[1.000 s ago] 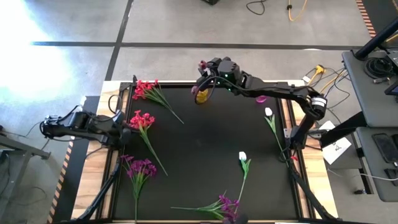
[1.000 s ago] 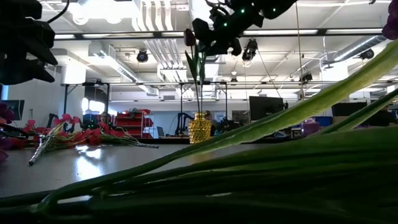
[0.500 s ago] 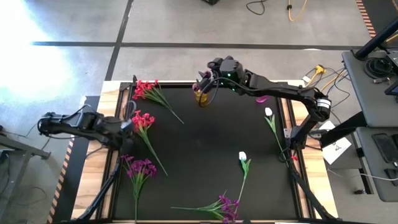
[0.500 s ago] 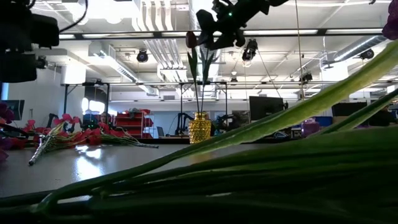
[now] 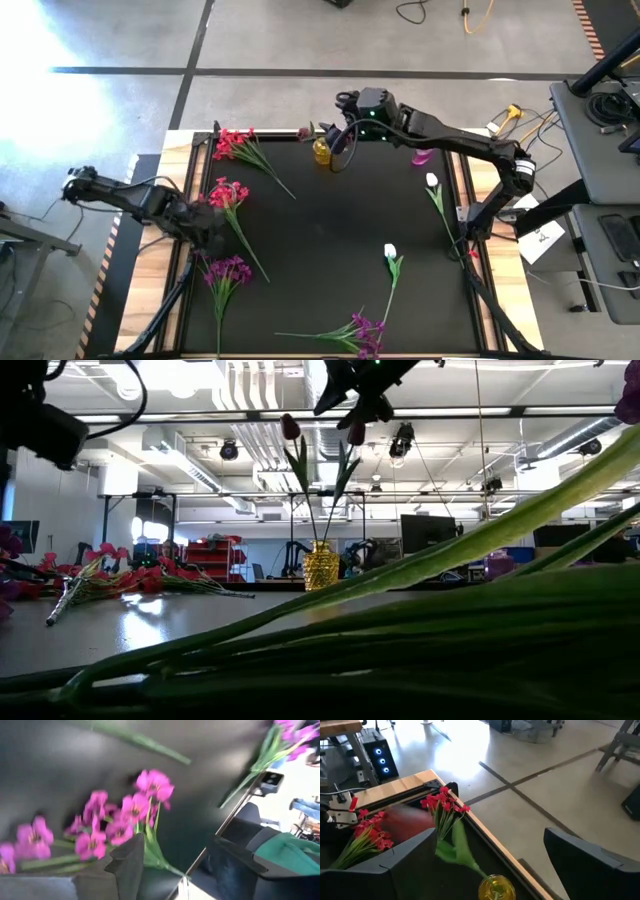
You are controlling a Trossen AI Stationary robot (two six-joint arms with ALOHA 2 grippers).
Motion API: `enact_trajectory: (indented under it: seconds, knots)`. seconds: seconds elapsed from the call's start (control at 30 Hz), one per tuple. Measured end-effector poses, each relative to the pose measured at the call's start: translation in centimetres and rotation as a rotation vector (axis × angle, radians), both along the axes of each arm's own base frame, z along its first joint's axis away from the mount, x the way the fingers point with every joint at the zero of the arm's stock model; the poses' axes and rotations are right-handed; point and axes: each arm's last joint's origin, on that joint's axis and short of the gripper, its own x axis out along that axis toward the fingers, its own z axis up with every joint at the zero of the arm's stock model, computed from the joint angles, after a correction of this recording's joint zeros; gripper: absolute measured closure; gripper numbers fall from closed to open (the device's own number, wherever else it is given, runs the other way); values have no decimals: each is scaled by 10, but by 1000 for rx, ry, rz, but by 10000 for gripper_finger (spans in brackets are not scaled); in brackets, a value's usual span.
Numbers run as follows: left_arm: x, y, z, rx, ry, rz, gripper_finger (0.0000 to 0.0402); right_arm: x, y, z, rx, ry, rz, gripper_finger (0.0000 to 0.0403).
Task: Sort flowers into vase by color
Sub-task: Put the left violet flowers into the yellow flower vase
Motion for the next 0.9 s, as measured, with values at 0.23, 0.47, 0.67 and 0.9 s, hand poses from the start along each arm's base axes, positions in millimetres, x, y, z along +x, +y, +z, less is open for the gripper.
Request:
enact_trajectory:
  seconds: [0.23,0.47,0.67,0.9]
  knots:
    - [3,-24,-8,-88,233,101,143,-2,1,19,-89,11,34,41]
    - [20,-57,-18,-83,241,207,116,-16,8,55,-178,10,65,41]
    - [28,-80,-42,-22,379,231,126,-33,25,81,-166,-17,82,42]
    - [41,-105,-63,94,495,256,138,-49,53,98,-100,-62,41,42]
